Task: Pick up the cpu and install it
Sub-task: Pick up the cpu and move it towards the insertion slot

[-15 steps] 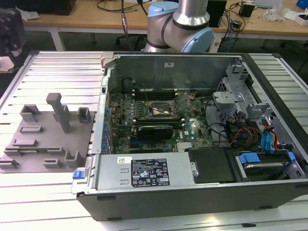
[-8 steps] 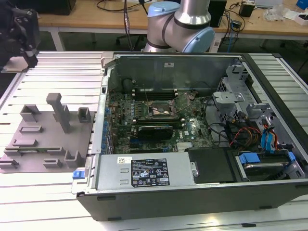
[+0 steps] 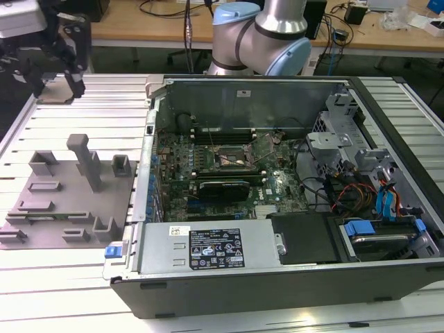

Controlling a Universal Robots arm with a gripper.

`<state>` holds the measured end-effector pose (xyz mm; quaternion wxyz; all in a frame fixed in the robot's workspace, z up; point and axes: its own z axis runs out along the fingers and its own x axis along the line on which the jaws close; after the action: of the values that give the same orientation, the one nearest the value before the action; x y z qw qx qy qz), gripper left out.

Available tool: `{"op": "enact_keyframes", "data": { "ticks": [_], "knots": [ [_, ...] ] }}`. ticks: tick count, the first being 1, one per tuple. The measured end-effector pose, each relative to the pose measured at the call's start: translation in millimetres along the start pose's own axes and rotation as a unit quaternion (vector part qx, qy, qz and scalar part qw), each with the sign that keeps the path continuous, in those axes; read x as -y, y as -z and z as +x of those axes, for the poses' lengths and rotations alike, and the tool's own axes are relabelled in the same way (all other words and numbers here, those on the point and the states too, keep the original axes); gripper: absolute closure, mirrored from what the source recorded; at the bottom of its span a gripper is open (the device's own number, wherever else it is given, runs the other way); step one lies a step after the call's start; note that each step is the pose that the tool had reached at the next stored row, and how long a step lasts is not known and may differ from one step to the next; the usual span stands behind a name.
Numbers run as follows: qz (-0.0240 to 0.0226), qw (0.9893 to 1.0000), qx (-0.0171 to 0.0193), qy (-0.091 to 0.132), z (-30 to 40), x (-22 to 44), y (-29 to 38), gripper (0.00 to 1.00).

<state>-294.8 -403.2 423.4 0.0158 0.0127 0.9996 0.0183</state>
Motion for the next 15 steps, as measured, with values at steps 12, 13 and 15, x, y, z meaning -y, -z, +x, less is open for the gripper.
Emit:
{"op": "enact_keyframes", "data": {
  "ticks": [12, 13, 15],
  "knots": [
    [0.0, 1.0, 0.0, 0.0, -51.6, -1.2, -1.7, 0.45],
    [0.0, 1.0, 0.0, 0.0, -58.6, -1.5, -1.9, 0.45],
    [-0.0001, 1.0, 0.0, 0.0, -65.4, -1.7, -2.1, 0.45]
  ]
}}
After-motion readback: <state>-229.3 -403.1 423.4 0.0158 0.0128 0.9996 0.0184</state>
